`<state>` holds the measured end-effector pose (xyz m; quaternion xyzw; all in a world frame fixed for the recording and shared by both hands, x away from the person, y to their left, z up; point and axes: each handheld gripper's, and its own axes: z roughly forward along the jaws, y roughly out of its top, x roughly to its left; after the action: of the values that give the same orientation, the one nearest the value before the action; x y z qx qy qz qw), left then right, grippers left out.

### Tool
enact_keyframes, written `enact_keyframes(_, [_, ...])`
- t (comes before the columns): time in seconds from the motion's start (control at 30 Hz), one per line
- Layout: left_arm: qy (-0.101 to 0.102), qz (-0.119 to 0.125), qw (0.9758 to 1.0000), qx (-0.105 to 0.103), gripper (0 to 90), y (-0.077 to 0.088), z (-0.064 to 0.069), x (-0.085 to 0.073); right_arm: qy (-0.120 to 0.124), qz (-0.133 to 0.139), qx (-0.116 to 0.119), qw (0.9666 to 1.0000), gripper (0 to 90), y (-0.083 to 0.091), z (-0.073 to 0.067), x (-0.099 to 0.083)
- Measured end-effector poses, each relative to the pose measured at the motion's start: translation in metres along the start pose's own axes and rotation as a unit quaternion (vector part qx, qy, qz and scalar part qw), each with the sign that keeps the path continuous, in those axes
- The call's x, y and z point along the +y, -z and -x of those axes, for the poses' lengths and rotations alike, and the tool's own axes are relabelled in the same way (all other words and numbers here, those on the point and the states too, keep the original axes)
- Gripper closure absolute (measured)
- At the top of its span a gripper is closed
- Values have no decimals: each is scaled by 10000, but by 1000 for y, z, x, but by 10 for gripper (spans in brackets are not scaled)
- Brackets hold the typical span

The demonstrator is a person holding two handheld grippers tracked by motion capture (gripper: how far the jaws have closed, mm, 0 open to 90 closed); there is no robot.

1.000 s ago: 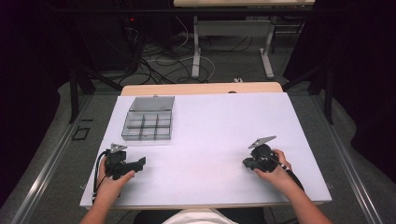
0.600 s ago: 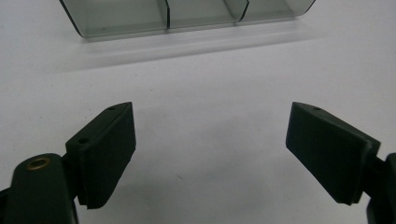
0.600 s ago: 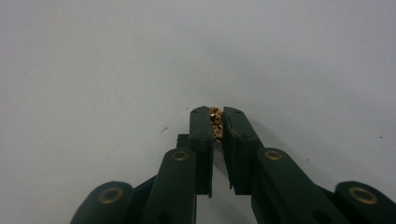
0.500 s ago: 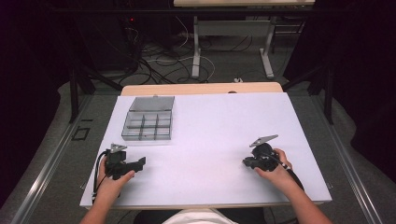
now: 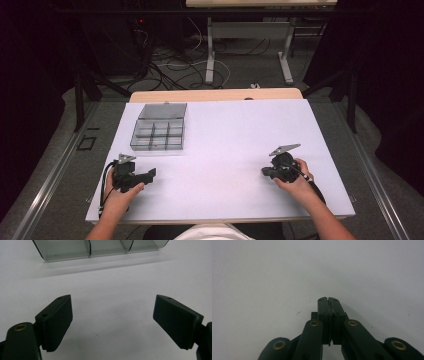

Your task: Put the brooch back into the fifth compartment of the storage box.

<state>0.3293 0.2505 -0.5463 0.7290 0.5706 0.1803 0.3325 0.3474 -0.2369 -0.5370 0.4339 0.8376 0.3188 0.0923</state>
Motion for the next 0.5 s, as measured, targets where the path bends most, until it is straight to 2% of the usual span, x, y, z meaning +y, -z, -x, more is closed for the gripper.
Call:
enact_keyframes(0.07, [-1,4,10000,4,157,0,0,0,-54,73,-49,9999,887,1,0,0])
enact_keyframes(0.1, [1,4,10000,4,157,0,0,0,15,146,-76,9999,882,0,2,1])
enact_keyframes(0.3, [-1,0,10000,7,157,0,0,0,-200,255,-90,9994,895,3,6,3])
enact_keyframes(0.43, [-1,0,10000,10,157,0,0,0,-364,255,29,9990,797,1,8,2])
enact_keyframes(0.5, [-4,1,10000,9,158,0,0,0,-379,260,-48,9989,766,0,8,2])
